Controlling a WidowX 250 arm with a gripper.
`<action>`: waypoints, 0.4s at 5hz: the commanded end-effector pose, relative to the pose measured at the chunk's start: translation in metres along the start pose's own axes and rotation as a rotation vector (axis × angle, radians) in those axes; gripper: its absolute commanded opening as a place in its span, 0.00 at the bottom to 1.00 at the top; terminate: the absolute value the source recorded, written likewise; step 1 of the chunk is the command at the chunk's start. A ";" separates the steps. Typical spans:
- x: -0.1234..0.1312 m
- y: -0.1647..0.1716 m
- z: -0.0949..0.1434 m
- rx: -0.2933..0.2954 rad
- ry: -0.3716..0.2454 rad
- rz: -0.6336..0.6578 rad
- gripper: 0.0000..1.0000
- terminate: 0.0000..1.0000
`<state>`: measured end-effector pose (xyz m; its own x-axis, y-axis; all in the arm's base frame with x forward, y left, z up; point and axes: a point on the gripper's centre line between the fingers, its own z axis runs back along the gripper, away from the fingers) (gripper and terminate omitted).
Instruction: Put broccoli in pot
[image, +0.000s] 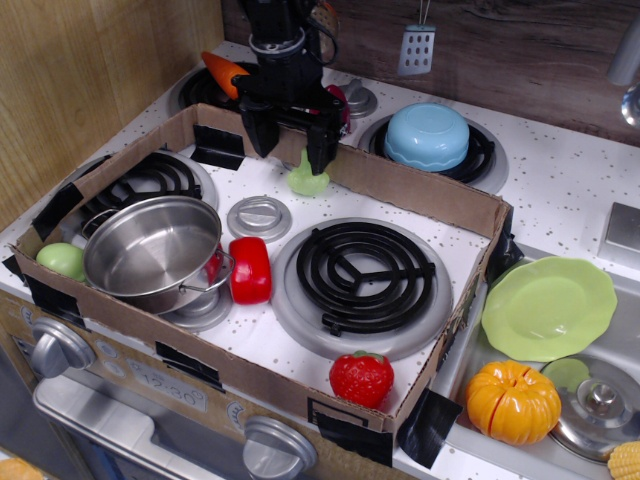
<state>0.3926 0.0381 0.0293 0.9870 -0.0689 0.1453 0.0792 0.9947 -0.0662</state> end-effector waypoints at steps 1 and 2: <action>0.014 -0.010 0.009 -0.003 -0.042 -0.013 0.00 0.00; 0.015 -0.011 0.007 -0.001 -0.045 -0.022 0.00 0.00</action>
<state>0.3969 0.0276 0.0232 0.9866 -0.0799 0.1421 0.0914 0.9928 -0.0768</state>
